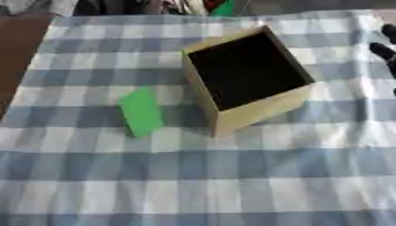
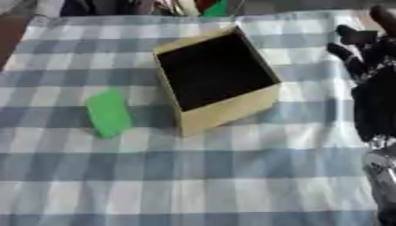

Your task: Pick up objects on the table and place them in the box.

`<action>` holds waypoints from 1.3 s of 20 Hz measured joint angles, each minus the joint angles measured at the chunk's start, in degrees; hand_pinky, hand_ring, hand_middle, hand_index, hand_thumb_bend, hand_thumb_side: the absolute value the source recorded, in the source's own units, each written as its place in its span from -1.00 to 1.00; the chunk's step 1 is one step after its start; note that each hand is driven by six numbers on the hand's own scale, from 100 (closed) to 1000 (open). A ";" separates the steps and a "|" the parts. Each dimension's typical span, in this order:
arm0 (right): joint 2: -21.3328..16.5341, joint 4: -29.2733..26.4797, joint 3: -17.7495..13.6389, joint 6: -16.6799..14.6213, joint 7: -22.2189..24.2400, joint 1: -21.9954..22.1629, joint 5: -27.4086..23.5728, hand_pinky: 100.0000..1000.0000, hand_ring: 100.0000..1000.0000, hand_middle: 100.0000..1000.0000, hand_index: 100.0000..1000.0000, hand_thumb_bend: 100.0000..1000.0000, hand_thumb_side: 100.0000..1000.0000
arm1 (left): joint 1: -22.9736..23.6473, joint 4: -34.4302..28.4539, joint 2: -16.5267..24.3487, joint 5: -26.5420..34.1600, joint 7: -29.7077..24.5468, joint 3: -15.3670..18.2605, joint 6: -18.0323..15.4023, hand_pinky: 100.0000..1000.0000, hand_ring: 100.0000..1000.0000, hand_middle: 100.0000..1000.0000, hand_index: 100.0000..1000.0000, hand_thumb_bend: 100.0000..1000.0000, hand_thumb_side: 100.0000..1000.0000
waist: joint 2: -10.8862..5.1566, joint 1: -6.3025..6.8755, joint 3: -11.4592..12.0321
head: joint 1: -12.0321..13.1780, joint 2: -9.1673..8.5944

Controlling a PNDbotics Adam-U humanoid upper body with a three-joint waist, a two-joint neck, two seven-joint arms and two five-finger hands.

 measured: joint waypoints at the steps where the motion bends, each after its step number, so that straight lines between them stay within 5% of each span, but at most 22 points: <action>1: 0.01 0.00 0.00 0.01 0.00 0.00 0.00 0.57 0.69 0.06 0.76 -1.00 0.75 | 0.00 0.00 0.00 0.00 0.00 0.00 0.00 0.24 0.14 0.14 0.66 -0.67 0.45 | 0.00 0.00 0.00 | 0.00 0.00; 6: 0.09 0.00 0.01 0.21 0.06 0.01 0.00 0.57 0.69 0.06 0.76 -1.00 0.75 | -0.01 0.00 1.32 -0.24 -0.06 -0.02 0.27 0.24 0.14 0.14 0.66 -0.68 0.44 | 0.00 0.02 0.04 | 0.00 0.04; 13: 0.09 0.00 0.07 0.64 0.27 0.01 -0.46 0.57 0.69 0.07 0.76 -1.00 0.75 | -3.98 0.00 11.05 -3.83 0.94 -0.23 3.85 0.22 0.15 0.16 0.67 -0.60 0.34 | -0.06 0.02 0.08 | 0.05 0.13; 20: 0.09 0.00 0.39 0.95 0.59 0.03 -1.24 0.57 0.69 0.06 0.76 -1.00 0.75 | -8.08 -0.02 23.79 -12.78 -1.46 -2.47 14.50 0.21 0.20 0.21 0.70 -0.62 0.39 | -0.07 0.02 -0.30 | 0.42 0.53; 26: -0.03 0.00 0.79 1.30 1.21 -0.04 -1.53 0.57 0.69 0.07 0.76 -1.00 0.75 | -12.75 -0.15 32.78 -20.75 -12.60 -6.15 22.64 0.24 0.29 0.28 0.73 -0.60 0.50 | -0.21 0.03 -0.94 | 0.59 0.68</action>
